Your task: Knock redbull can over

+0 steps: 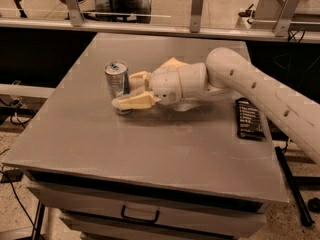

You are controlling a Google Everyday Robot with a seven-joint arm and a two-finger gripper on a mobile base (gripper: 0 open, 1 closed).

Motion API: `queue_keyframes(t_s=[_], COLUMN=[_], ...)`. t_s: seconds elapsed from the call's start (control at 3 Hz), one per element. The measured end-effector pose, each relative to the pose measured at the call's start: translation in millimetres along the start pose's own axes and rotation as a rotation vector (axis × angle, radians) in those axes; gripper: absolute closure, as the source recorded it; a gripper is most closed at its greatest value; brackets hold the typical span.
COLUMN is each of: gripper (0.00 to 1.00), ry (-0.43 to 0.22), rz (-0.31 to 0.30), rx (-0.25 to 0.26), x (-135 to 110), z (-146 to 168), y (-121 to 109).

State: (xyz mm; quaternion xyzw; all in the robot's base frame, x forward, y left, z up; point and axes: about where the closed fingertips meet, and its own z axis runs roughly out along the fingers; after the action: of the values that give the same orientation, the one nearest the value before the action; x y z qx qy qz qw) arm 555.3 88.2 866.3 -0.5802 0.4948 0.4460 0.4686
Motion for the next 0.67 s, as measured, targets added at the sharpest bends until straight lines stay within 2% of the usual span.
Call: queue_keyframes(t_s=[0.33,0.67], gripper=[0.3,0.34], ry=[0.007,0.021], rz=[-0.01,-0.012], rx=[0.005,0.022], x=[-7,-15], z=[-5,-16], y=[0,-2])
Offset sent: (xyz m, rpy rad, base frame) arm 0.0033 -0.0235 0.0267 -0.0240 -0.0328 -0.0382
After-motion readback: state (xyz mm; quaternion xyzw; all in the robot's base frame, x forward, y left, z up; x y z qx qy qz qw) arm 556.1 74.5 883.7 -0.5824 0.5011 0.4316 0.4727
